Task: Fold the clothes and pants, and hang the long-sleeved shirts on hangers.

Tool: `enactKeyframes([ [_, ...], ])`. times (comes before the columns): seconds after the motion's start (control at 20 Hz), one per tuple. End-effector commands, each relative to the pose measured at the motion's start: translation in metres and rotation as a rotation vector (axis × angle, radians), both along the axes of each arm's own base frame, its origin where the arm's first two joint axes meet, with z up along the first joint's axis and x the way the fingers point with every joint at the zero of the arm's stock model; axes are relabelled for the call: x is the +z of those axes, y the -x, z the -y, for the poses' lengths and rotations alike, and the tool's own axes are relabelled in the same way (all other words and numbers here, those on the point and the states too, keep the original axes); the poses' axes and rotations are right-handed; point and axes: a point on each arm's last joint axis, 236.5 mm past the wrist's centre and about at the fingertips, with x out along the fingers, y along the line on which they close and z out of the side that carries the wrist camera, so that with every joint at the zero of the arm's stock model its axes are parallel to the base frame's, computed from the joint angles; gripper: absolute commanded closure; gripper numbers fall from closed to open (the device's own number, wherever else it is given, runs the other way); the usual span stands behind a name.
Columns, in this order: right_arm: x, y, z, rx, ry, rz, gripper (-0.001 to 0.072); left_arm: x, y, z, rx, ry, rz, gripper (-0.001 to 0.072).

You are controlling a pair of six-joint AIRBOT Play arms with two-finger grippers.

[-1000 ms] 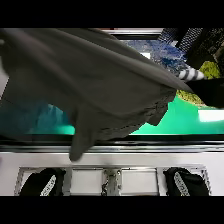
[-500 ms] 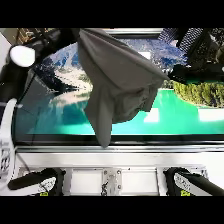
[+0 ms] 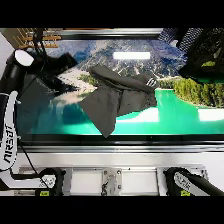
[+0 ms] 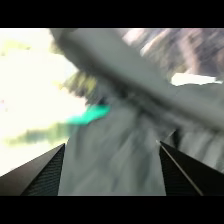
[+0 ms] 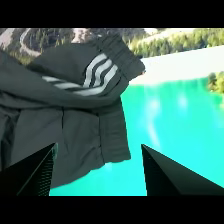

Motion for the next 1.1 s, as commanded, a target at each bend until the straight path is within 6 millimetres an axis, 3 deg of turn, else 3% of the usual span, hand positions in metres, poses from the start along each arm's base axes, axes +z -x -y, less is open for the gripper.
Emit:
enactKeyframes([
  [0.0, -0.019, 0.042, -0.007, 0.038, 0.013, -0.075, 0.0141, -0.098, 0.087, -0.01, 0.009, -0.046, -0.291, 0.0094],
  [0.15, -0.039, 0.061, -0.017, 0.044, -0.024, -0.116, 0.0141, -0.155, 0.131, 0.009, 0.039, -0.04, -0.414, 0.0093],
  [0.25, -0.048, 0.066, -0.023, 0.047, -0.051, -0.136, 0.014, -0.173, 0.142, 0.035, 0.029, 0.001, -0.442, 0.0094],
  [0.5, -0.049, 0.066, -0.029, 0.051, -0.084, -0.137, 0.0141, -0.191, 0.14, 0.084, -0.035, 0.015, -0.447, 0.0094],
  [0.7, -0.049, 0.066, -0.029, 0.051, -0.084, -0.138, 0.0141, -0.194, 0.125, 0.103, -0.077, 0.004, -0.435, 0.0109],
  [0.8, -0.05, 0.067, -0.029, 0.052, -0.083, -0.14, 0.0141, -0.191, 0.116, 0.103, -0.075, 0.008, -0.42, 0.0586],
  [0.85, -0.05, 0.067, -0.029, 0.052, -0.083, -0.14, 0.0141, -0.184, 0.107, 0.1, -0.081, 0.009, -0.39, 0.0704],
  [0.95, -0.05, 0.067, -0.029, 0.052, -0.083, -0.14, 0.0141, -0.153, 0.075, 0.083, -0.069, 0.019, -0.292, 0.0704],
  [1.05, -0.05, 0.067, -0.029, 0.052, -0.083, -0.14, 0.0141, -0.106, 0.034, 0.051, -0.018, 0.03, -0.157, 0.0704],
])
